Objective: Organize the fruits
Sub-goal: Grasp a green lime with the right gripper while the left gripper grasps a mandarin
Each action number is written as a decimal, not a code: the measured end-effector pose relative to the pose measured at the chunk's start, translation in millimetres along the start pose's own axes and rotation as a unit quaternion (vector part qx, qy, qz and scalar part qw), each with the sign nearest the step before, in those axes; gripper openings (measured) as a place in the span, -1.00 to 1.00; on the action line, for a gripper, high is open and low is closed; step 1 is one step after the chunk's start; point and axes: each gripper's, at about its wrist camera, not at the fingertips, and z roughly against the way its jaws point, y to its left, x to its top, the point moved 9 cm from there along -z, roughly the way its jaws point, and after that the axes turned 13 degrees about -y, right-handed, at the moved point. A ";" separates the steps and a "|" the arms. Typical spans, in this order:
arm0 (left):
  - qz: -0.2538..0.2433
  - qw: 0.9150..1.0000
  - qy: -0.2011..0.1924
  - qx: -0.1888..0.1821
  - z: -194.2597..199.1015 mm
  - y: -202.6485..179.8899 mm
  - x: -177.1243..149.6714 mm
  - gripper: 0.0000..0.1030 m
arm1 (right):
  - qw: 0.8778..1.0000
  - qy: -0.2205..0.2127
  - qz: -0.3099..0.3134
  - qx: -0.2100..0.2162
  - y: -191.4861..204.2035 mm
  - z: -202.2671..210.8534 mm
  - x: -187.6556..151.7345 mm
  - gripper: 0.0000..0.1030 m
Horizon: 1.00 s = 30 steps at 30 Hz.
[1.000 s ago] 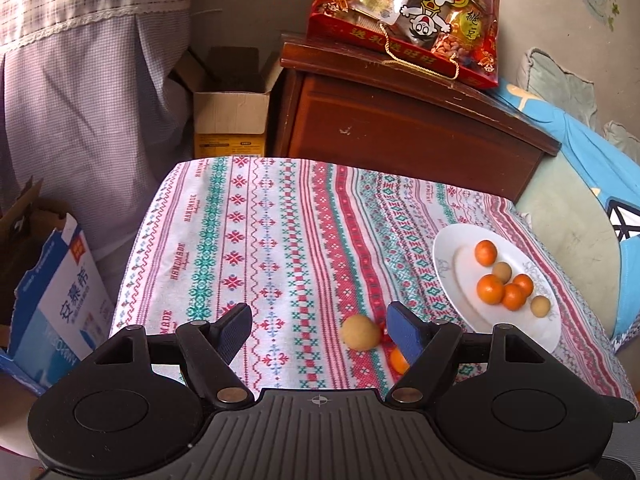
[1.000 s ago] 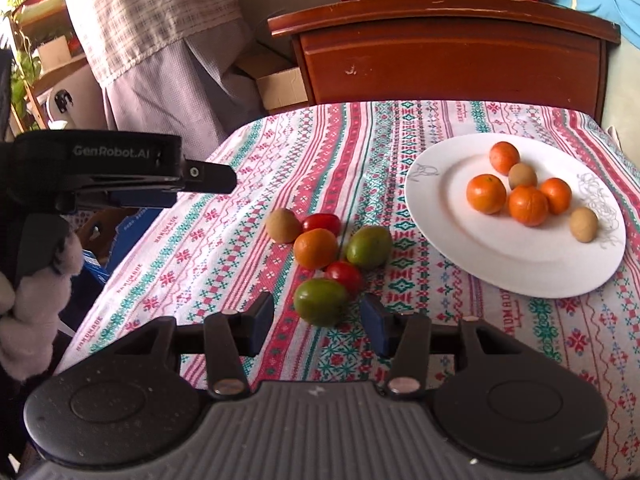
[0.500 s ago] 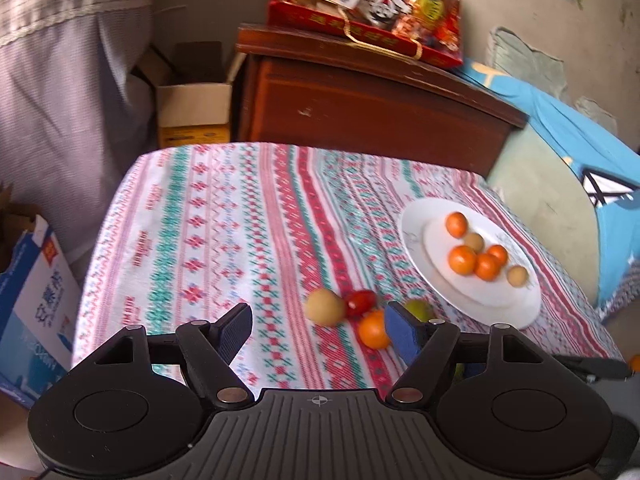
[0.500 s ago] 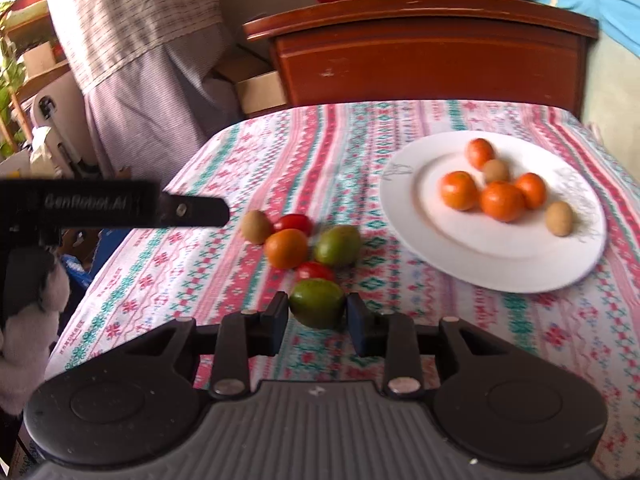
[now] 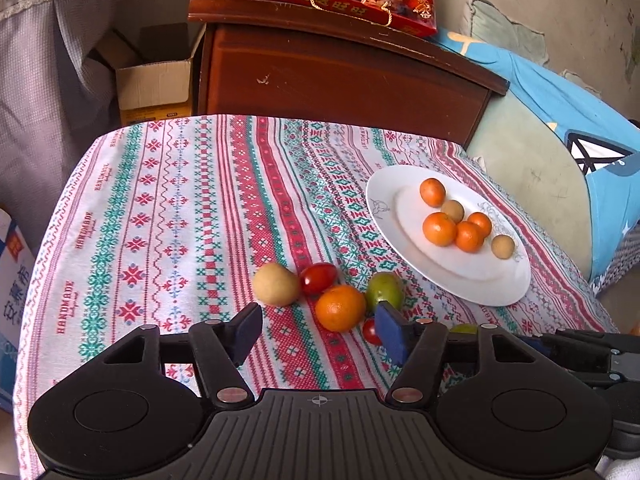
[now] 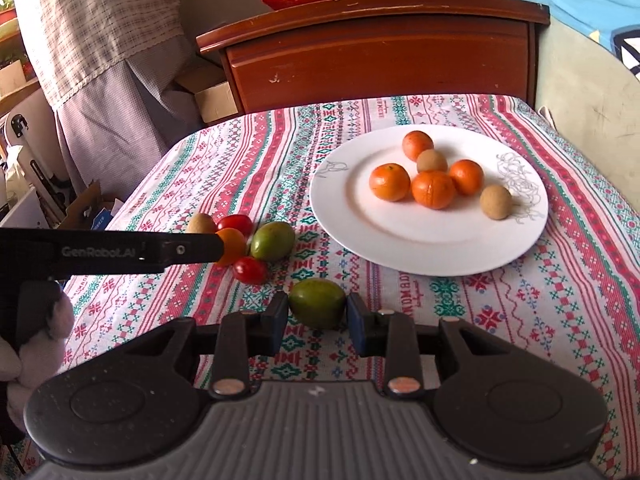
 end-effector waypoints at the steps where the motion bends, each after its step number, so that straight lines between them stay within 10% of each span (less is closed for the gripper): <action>1: 0.004 1.000 0.001 -0.002 -1.6 -0.3 -0.3 0.06 | 1.000 0.000 0.001 0.000 0.1 0.0 0.0 -0.38; 30: 0.022 1.000 -0.005 -0.012 -16.9 -12.7 -4.5 -0.46 | 1.000 -0.002 -0.008 -0.005 -3.3 -8.5 -0.2 -0.33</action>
